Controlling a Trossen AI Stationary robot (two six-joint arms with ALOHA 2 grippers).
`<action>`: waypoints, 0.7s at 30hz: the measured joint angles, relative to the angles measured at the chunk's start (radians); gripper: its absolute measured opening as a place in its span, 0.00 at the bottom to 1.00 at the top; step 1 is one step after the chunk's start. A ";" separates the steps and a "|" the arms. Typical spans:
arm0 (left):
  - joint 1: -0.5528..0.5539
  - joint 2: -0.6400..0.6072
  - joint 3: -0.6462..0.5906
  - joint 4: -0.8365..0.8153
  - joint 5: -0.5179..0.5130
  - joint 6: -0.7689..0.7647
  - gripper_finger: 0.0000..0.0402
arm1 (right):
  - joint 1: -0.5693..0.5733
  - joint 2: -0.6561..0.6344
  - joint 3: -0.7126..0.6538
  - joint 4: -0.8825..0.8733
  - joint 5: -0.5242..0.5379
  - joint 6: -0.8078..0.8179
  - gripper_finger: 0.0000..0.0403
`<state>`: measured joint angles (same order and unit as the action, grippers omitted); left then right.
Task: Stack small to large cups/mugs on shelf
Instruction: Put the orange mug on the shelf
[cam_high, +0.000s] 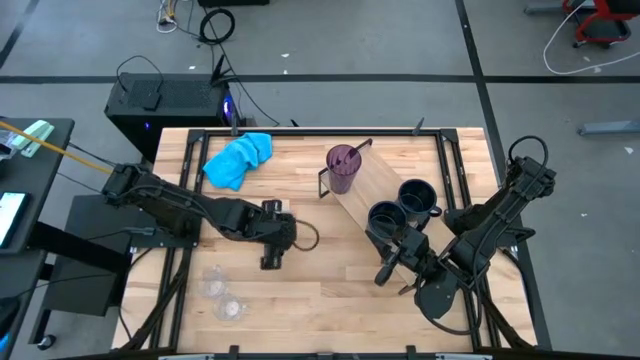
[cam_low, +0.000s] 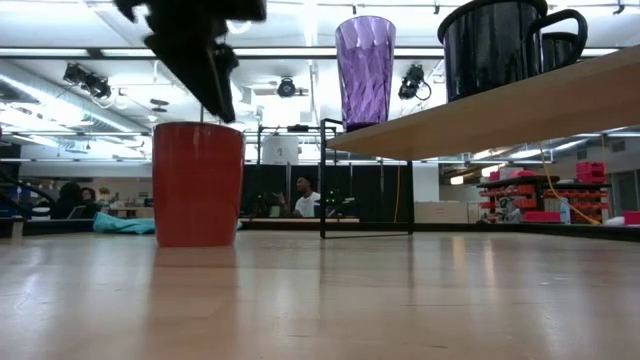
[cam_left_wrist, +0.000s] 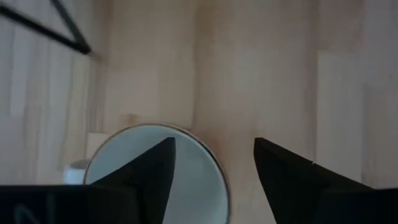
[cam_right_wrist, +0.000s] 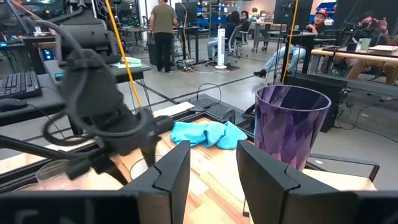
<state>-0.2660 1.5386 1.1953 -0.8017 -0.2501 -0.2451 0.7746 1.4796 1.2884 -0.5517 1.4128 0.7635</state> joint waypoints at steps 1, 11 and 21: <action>0.009 0.001 -0.007 0.009 0.000 -0.025 0.57 | 0.000 0.000 0.000 0.000 0.000 0.000 0.34; 0.086 0.016 -0.026 0.048 0.038 -0.084 0.49 | 0.000 0.000 0.000 -0.001 0.000 -0.012 0.34; 0.083 0.075 -0.027 0.036 0.042 -0.002 0.40 | 0.000 0.000 0.000 -0.001 0.000 -0.012 0.34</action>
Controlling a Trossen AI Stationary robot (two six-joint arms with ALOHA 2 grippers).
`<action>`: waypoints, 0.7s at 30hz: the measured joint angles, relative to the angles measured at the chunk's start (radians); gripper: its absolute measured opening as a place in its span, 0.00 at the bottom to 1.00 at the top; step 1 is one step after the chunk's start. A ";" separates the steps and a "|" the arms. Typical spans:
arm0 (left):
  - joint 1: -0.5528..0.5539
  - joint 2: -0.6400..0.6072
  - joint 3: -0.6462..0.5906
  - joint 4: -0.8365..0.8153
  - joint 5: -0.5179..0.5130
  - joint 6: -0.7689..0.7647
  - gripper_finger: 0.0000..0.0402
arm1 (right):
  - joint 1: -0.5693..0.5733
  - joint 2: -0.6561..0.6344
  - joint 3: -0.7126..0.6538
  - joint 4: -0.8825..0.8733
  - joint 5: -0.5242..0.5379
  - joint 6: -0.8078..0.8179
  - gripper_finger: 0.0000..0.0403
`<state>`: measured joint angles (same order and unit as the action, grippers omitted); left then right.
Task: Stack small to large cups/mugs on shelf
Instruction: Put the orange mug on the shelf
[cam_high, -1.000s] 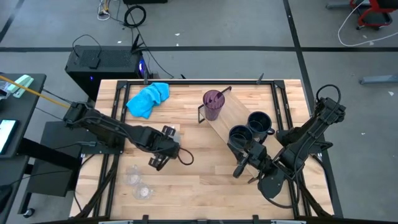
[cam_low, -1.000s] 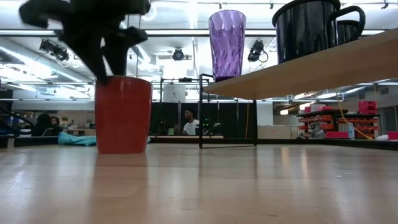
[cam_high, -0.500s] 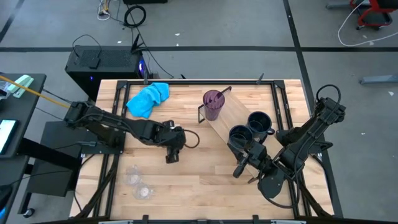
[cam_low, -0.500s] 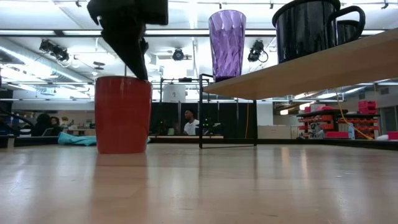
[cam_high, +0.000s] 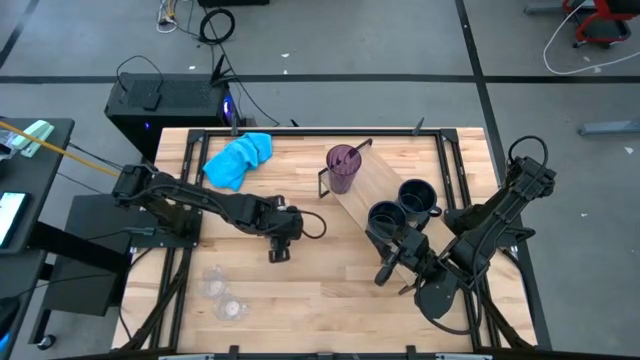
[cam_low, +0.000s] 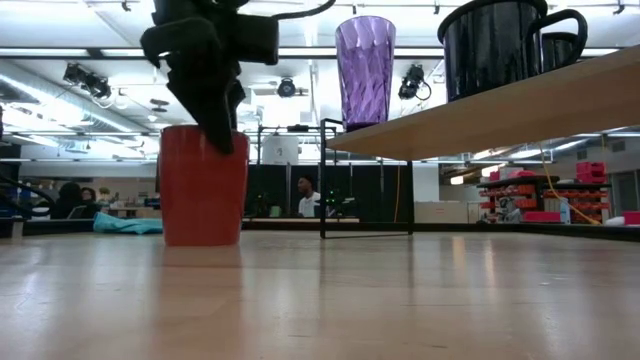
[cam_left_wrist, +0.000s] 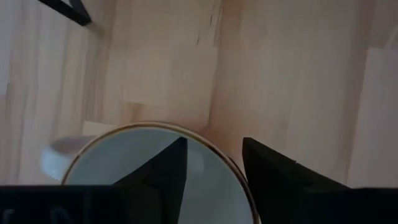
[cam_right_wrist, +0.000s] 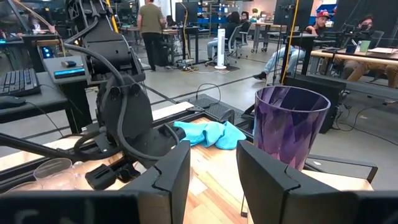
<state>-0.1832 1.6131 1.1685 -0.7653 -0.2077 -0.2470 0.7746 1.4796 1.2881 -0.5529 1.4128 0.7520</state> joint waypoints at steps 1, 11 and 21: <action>0.000 0.001 0.000 -0.003 0.000 0.017 0.39 | 0.000 0.000 0.000 0.000 0.000 0.000 0.34; -0.057 -0.005 0.000 -0.074 0.063 0.318 0.24 | 0.000 0.000 0.000 -0.003 0.000 -0.001 0.34; -0.135 -0.025 0.001 -0.157 0.067 0.407 0.14 | 0.000 0.000 0.000 -0.004 0.000 -0.002 0.34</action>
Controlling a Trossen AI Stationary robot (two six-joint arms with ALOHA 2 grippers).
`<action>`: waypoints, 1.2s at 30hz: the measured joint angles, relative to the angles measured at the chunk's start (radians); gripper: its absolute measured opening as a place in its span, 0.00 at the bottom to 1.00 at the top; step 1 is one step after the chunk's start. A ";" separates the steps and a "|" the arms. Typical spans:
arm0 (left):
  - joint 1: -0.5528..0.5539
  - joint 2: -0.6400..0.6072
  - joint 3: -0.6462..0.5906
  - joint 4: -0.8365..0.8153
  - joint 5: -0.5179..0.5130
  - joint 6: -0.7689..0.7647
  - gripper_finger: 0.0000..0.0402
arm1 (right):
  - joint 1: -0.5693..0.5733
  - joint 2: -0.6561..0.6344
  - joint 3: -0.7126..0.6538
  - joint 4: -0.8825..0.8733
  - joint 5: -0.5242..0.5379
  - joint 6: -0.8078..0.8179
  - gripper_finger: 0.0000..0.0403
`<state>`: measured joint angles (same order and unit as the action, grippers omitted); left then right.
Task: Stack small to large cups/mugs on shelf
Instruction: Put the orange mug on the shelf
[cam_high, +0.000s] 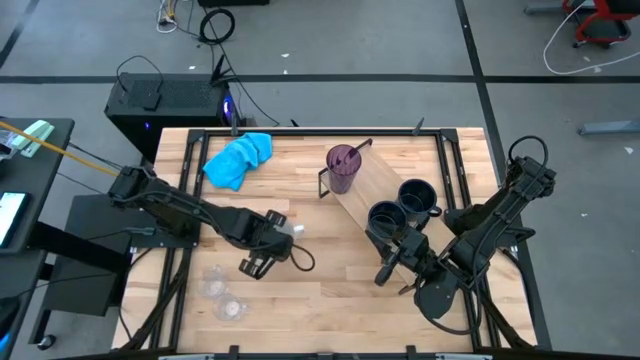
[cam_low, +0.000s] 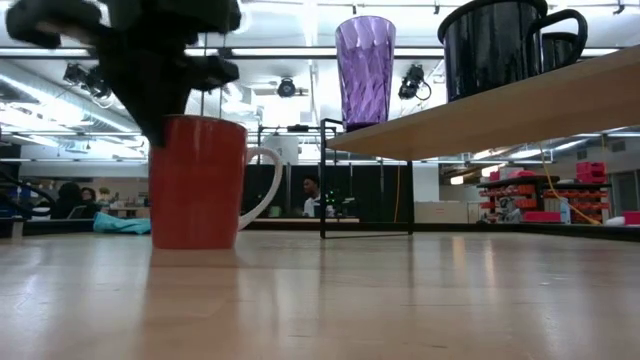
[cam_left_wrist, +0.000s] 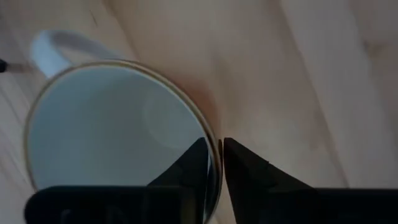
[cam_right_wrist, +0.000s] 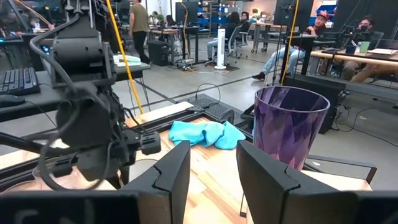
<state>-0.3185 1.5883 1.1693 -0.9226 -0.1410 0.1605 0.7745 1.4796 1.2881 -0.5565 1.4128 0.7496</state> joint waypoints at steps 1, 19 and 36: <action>-0.002 -0.007 0.004 0.001 -0.001 -0.021 0.14 | 0.000 0.000 0.000 -0.002 0.000 0.004 0.34; -0.097 -0.033 0.100 -0.156 -0.096 0.248 0.50 | 0.000 0.000 -0.002 -0.004 0.000 0.010 0.34; -0.092 -0.031 0.100 -0.263 -0.195 0.742 0.46 | 0.000 0.000 -0.002 -0.005 0.000 0.010 0.34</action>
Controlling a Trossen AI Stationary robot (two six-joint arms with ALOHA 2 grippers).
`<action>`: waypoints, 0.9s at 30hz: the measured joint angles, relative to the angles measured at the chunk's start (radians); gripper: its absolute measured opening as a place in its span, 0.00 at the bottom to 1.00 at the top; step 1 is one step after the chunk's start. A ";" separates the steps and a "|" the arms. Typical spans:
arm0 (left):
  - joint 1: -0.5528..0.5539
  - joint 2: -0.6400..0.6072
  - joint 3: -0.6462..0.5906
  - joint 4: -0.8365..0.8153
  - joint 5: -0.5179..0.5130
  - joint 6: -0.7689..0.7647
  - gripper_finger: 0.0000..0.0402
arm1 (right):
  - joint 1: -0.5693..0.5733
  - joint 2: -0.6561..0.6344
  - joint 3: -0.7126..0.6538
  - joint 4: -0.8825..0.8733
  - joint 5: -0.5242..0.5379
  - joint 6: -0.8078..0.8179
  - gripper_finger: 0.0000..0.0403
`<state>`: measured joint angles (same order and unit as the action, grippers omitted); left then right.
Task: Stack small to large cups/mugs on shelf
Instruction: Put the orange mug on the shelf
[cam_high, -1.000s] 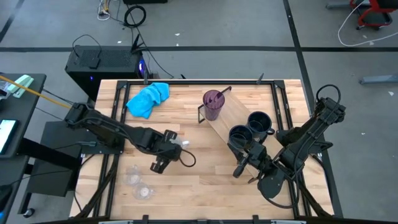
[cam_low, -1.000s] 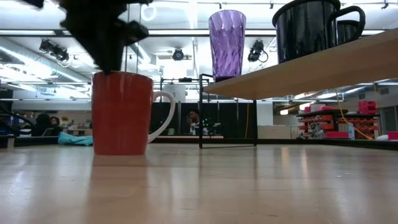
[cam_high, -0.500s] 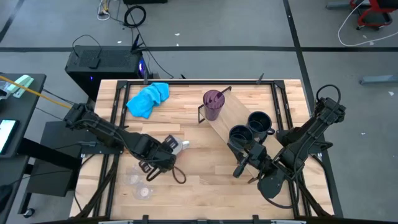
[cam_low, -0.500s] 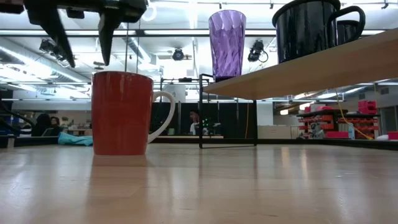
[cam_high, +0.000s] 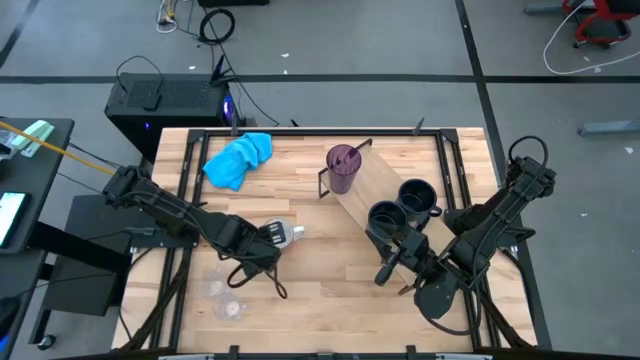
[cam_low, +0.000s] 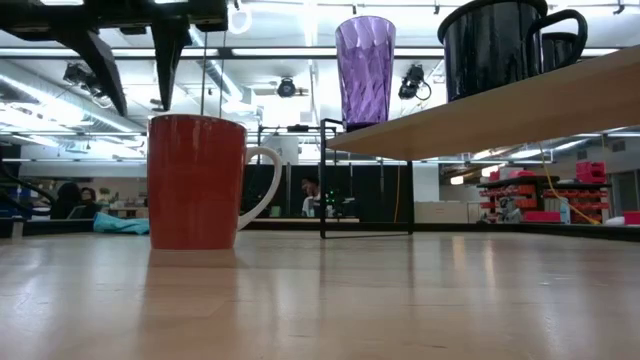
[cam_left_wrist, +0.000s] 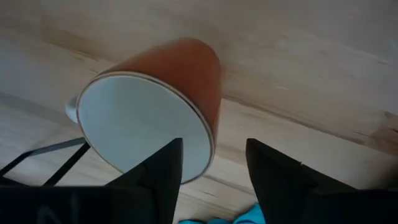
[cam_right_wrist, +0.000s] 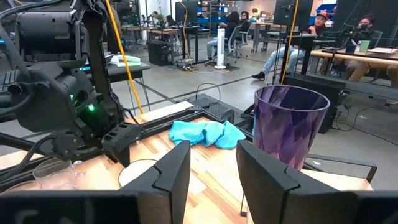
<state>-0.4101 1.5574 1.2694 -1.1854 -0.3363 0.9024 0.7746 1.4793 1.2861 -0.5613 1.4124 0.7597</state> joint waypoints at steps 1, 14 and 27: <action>0.008 0.000 0.000 0.000 0.000 0.000 0.45 | 0.000 0.000 0.000 0.000 0.000 0.000 0.34; 0.067 0.000 -0.002 0.012 0.046 0.037 0.43 | 0.000 0.000 0.000 0.001 0.000 0.000 0.34; 0.087 0.002 -0.146 0.153 -0.021 0.141 0.43 | -0.005 0.000 0.000 0.001 0.000 0.005 0.34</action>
<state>-0.3228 1.5593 1.1229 -1.0320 -0.3577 1.0434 0.7693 1.4792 1.2865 -0.5606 1.4124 0.7643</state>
